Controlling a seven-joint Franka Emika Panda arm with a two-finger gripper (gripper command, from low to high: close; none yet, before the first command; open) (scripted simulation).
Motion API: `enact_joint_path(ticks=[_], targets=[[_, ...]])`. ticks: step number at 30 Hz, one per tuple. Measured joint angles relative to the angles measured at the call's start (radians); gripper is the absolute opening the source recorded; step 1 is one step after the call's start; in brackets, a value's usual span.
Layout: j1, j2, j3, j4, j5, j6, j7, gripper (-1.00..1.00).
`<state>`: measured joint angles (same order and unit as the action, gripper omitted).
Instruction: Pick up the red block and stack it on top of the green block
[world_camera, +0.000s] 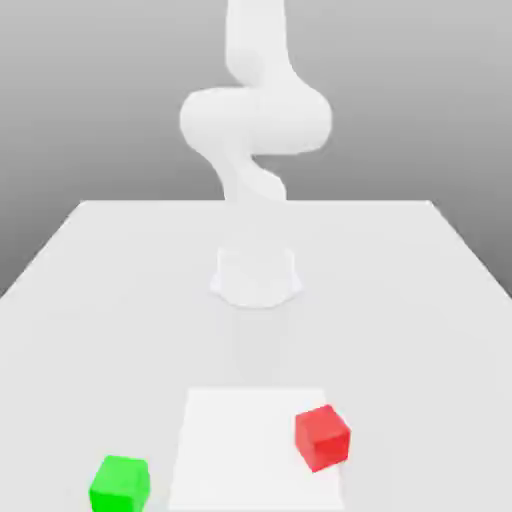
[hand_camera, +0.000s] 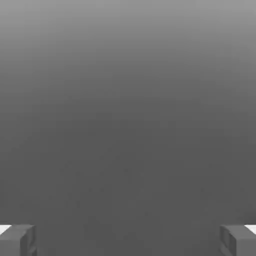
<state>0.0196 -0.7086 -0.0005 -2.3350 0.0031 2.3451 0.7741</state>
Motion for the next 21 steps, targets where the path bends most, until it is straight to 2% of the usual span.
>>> enact_joint_path(ticks=[21], targets=[[0.128,0.768,0.042,-0.294,-0.007,0.379,-0.193,0.0]])
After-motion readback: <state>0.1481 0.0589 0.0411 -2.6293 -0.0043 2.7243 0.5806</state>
